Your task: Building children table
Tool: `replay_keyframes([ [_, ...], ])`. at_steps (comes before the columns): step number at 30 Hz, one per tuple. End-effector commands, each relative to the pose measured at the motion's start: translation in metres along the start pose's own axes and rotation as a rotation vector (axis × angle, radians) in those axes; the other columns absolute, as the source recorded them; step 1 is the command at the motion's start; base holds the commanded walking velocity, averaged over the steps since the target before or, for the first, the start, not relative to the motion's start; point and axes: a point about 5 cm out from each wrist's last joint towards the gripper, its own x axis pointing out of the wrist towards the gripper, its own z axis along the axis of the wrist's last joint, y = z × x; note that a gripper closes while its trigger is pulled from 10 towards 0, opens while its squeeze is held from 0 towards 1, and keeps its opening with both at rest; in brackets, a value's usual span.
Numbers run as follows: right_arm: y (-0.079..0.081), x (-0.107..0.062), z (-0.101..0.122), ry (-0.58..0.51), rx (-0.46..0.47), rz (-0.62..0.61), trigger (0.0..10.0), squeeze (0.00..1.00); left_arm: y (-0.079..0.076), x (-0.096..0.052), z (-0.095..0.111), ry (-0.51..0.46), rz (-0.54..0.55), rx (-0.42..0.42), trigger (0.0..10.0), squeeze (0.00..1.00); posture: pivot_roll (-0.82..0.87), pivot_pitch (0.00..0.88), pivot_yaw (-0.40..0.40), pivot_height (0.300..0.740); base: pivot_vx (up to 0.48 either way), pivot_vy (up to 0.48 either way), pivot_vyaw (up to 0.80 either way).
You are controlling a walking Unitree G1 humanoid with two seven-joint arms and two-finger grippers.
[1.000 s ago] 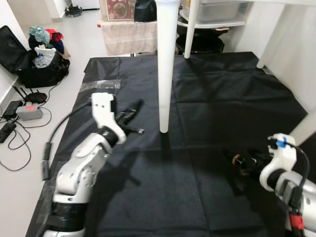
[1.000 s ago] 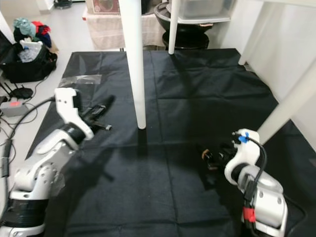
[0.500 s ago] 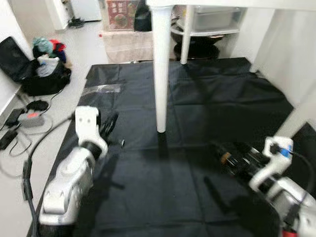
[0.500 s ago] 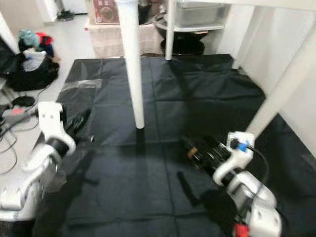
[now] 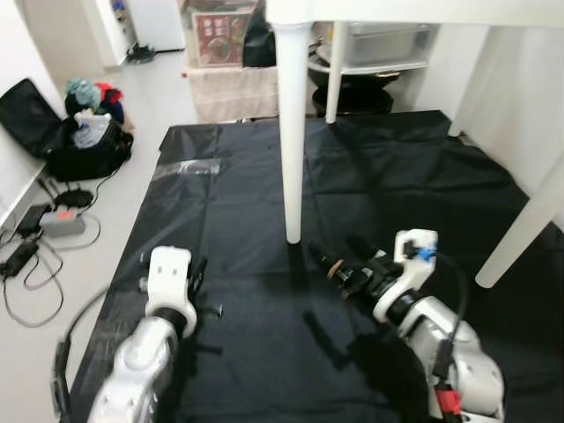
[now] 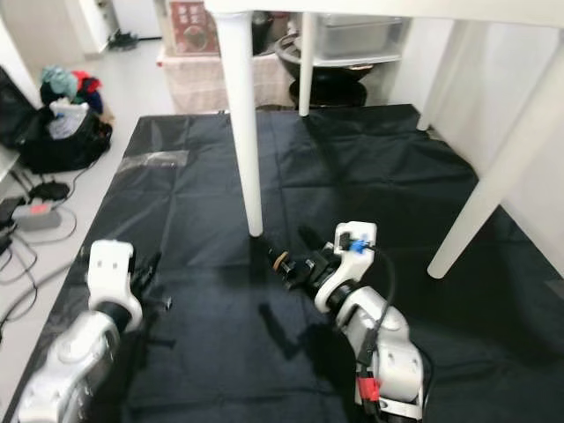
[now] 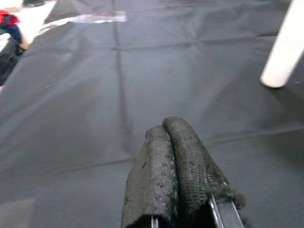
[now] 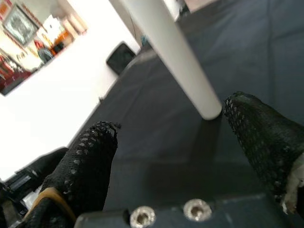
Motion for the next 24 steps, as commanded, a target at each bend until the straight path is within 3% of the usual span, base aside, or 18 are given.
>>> replay_keyframes([
  [1, 0.0052, 0.0034, -0.0051, 0.001, 0.006, -0.001, 10.0, 0.00, 0.0009, -0.0013, 0.0008, -0.017, 0.015, -0.007, 10.0, 0.00, -0.09, 0.000, -0.023, 0.740, 0.000, 0.000, 0.00],
  [14, -0.0018, 0.0081, -0.0014, -0.035, 0.018, -0.028, 10.0, 0.00, 0.0024, 0.0057, 0.0046, -0.032, 0.042, -0.016, 10.0, 0.00, -0.11, 0.000, -0.024, 0.740, 0.000, 0.000, 0.00],
  [24, -0.0035, 0.0087, -0.0015, -0.043, 0.021, -0.045, 10.0, 0.00, 0.0022, 0.0077, 0.0084, -0.047, 0.045, 0.007, 10.0, 0.00, -0.10, 0.000, -0.024, 0.740, -0.254, 0.000, 0.00],
])
